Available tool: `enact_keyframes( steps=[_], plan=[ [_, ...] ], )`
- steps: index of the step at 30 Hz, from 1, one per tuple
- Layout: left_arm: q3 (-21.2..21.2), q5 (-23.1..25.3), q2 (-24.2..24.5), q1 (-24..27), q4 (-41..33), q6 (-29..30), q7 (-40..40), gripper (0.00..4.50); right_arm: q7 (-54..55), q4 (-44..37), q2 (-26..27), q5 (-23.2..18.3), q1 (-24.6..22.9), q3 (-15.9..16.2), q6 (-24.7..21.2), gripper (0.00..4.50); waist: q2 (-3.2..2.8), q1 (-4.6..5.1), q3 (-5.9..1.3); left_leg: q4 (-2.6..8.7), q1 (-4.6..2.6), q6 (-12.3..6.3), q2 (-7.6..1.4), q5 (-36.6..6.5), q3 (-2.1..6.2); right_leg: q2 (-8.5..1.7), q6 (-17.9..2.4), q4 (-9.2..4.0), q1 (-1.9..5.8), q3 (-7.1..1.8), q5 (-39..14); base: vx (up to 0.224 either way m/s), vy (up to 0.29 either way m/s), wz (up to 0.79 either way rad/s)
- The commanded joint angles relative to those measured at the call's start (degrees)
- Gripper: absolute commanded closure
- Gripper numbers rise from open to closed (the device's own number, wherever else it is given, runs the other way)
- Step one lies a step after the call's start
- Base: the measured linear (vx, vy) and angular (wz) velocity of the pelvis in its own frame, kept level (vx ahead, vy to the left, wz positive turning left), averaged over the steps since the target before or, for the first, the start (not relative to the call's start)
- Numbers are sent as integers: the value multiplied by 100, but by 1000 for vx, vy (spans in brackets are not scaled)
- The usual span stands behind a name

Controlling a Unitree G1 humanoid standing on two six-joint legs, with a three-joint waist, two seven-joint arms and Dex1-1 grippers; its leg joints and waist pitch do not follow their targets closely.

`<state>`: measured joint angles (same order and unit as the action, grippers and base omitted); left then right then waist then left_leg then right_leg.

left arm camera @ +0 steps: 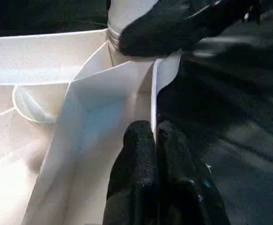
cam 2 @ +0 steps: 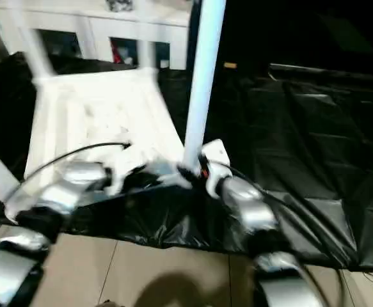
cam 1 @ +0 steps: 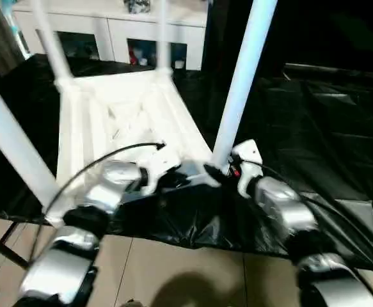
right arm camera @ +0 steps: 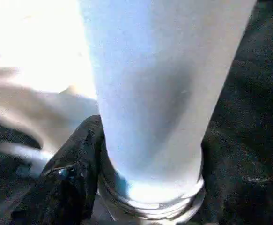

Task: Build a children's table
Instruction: Rotate leg to tighten

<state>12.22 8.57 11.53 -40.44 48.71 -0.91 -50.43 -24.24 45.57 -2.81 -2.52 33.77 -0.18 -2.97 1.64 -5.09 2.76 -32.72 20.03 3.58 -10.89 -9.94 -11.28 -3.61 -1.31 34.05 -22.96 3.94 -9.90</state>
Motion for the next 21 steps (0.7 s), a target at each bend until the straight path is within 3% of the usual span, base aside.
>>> enact_keyframes(
  steps=[1, 7, 9, 11, 15, 16, 21],
  plan=[
    [27, -80, -519, -178, 32, 0, 527, 450, 355, 367, 532, 57, 113, 222, -70, 181, -5, 6, -301, 402, -86, 34, -262, -1779, 190, -553, -693, -567, 163, -285, -2763, 0, 0, 0],
    [-15, -51, -810, -248, 155, -88, 941, 450, 584, 667, 731, 249, 311, 305, 281, 181, 15, -19, -327, 372, -49, -123, -244, -1487, 137, -527, -902, -473, 205, -315, -1882, 0, 0, 0],
    [-26, -65, -806, -231, 159, -101, 910, 450, 280, 634, 711, 47, 313, 171, 244, 112, -1, -26, -343, 365, -28, -215, -242, -1330, 134, -527, -965, -440, 237, -314, -1658, 0, 0, 0],
    [-17, -89, -751, -195, 112, -150, 793, 450, 62, 581, 637, -45, 294, 132, 247, 106, -11, -29, -345, 363, -19, -257, -244, -1267, 129, -523, -998, -428, 244, -311, -1532, 0, 0, 0],
    [6, -125, -647, -146, 77, -273, 584, 450, -256, 573, 466, -11, 306, 207, 378, 85, -17, -22, -332, 373, -32, -228, -250, -1457, 135, -534, -953, -472, 241, -306, -1861, 0, 0, 0],
    [7, -175, -554, -85, 4, -337, 322, 450, -638, 542, 269, 72, 286, 349, 494, 85, -14, -20, -330, 377, -26, -228, -251, -1450, 139, -535, -944, -472, 243, -305, -1885, 0, 0, 0],
    [48, -357, -174, 70, -225, -491, -588, 450, -2003, 275, -376, 164, 184, 683, 783, 85, 16, -49, -332, 349, 14, -373, -260, -1300, 119, -527, -1000, -441, 267, -299, -1679, 0, 0, 0]
  ],
)
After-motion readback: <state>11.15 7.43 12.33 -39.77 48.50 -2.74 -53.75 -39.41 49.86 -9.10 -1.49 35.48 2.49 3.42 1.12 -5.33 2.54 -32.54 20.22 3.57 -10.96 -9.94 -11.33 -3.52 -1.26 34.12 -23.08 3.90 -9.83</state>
